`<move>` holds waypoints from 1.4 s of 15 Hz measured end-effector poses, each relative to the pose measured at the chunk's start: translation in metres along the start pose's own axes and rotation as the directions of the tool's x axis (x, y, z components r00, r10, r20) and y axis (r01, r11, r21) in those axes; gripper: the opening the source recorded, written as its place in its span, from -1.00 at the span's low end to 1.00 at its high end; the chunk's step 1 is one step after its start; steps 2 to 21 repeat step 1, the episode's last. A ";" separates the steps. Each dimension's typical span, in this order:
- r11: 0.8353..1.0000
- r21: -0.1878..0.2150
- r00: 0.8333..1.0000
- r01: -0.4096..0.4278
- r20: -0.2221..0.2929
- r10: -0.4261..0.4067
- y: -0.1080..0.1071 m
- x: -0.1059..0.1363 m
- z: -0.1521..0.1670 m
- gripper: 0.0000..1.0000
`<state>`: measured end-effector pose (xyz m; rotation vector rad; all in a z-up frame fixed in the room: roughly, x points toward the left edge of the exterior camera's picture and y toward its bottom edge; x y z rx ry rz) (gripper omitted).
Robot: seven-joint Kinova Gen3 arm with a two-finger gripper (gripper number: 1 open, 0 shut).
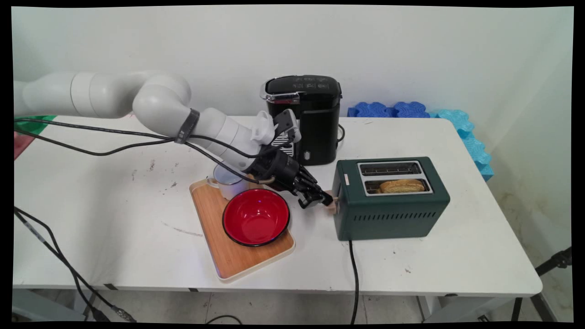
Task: Press the toaster switch
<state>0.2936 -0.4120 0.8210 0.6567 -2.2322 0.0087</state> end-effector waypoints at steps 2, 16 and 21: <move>1.000 0.000 1.000 0.000 0.000 0.000 0.000 0.000 -0.001 -1.00; 1.000 0.000 1.000 0.000 0.000 0.000 0.000 0.000 -0.001 -1.00; 1.000 0.000 1.000 0.000 0.000 0.000 0.000 0.000 -0.001 -1.00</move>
